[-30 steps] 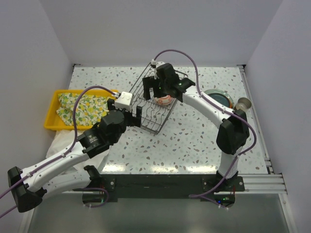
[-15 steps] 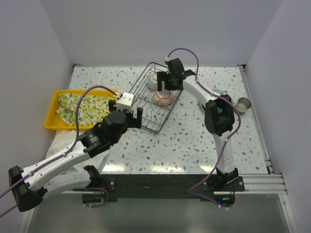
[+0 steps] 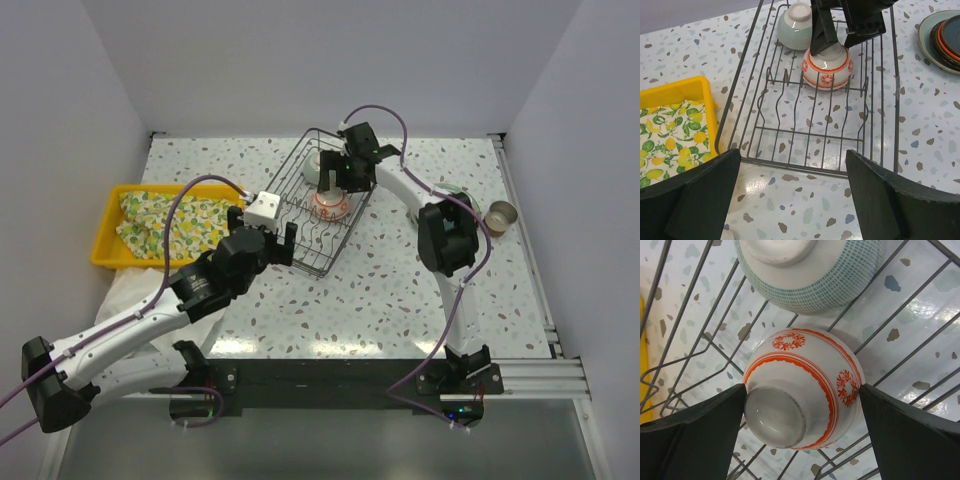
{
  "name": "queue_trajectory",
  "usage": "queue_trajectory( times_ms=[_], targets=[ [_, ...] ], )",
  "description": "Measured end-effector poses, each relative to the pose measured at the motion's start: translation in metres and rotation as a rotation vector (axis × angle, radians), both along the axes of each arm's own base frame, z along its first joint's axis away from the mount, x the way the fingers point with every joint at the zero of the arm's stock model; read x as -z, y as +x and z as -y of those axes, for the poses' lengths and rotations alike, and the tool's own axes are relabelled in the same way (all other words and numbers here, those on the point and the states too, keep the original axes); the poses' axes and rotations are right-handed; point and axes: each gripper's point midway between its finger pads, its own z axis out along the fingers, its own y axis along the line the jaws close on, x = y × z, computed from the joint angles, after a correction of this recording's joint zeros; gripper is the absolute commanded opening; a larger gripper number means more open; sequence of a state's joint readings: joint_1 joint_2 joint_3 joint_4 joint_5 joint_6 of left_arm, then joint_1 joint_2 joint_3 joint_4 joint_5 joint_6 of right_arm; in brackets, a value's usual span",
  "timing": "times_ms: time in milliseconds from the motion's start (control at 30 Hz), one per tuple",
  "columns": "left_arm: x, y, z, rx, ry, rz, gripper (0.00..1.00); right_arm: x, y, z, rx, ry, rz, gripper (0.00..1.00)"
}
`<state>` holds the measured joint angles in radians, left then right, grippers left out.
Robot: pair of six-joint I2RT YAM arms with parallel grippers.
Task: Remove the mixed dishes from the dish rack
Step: Pick up the bowl from the dish rack.
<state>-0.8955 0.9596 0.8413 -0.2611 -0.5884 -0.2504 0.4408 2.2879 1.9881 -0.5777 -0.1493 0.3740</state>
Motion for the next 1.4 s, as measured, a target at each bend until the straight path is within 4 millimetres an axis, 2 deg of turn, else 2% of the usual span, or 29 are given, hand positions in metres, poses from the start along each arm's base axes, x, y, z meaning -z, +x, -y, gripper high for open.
queue_trajectory(
  times_ms=[500,700,800,967,1133,1300,1400],
  targets=[
    [0.002,0.002,0.000,-0.005,0.007,-0.005,0.91,-0.011,0.001,0.000,0.001,0.055,-0.025,0.98],
    [0.002,0.001,-0.001,-0.005,0.005,-0.003,0.91,-0.019,0.010,0.012,0.024,0.089,-0.027,0.98],
    [0.002,0.002,-0.001,-0.005,0.005,-0.003,0.91,-0.027,0.016,0.015,0.023,0.112,-0.013,0.98],
    [0.002,0.002,-0.001,-0.005,0.006,-0.004,0.91,-0.030,0.017,0.017,0.010,0.119,-0.011,0.98],
    [0.002,0.002,-0.001,-0.005,0.006,-0.004,0.91,-0.024,0.019,0.016,-0.002,0.112,-0.011,0.98],
    [0.003,0.002,-0.001,-0.005,0.009,-0.007,0.91,-0.001,0.018,0.017,-0.020,0.094,-0.061,0.98],
    [0.004,0.001,-0.001,-0.005,0.010,-0.008,0.91,-0.002,0.018,0.017,-0.040,0.084,-0.060,0.98]
  ],
)
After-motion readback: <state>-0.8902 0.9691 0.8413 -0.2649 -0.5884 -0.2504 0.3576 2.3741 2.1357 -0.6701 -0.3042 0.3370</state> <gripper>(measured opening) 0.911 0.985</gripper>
